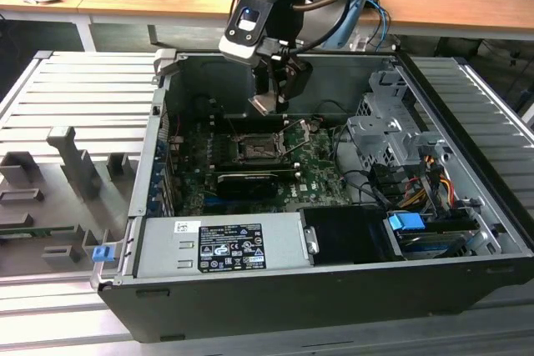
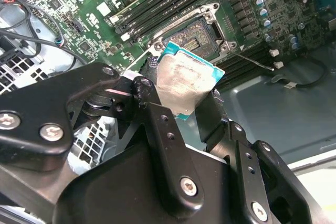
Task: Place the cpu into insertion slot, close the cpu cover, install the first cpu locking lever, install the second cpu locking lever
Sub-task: 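Place the cpu into insertion slot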
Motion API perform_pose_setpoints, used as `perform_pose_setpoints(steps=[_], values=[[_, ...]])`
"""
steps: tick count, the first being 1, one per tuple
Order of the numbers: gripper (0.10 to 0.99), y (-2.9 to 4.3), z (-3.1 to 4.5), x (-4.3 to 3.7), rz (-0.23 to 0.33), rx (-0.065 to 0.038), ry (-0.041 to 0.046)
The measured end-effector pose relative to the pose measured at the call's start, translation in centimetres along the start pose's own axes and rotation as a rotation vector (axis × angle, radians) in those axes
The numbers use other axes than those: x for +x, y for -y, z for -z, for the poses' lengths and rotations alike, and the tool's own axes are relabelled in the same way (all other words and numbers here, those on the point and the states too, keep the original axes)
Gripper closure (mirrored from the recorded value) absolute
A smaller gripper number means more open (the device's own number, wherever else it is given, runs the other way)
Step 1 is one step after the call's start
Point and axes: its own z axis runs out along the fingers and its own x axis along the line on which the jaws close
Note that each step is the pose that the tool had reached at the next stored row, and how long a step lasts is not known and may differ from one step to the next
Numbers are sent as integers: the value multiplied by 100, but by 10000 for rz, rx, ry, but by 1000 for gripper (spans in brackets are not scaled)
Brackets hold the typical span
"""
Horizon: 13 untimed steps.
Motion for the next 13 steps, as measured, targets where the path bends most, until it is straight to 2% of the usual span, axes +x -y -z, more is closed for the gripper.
perform_pose_setpoints(steps=[13], values=[[553, 6, -69, -1, -368, -1, 29]])
